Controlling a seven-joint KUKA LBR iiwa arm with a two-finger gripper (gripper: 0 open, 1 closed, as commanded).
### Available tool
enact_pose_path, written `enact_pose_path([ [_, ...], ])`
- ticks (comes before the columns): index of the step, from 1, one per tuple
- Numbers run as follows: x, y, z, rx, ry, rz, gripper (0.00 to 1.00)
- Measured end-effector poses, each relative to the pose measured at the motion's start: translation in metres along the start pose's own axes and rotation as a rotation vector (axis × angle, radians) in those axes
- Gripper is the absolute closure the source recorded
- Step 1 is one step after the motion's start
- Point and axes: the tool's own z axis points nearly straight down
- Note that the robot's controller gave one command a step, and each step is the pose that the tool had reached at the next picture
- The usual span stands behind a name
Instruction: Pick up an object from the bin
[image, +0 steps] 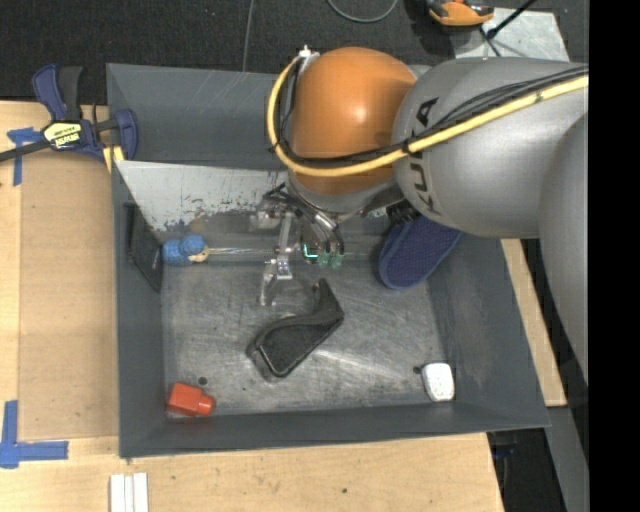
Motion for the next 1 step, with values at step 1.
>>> enact_pose_path([
  [1,-0.0345,-0.0027,-0.0471,-0.001,-0.013,-0.265,0.00],
])
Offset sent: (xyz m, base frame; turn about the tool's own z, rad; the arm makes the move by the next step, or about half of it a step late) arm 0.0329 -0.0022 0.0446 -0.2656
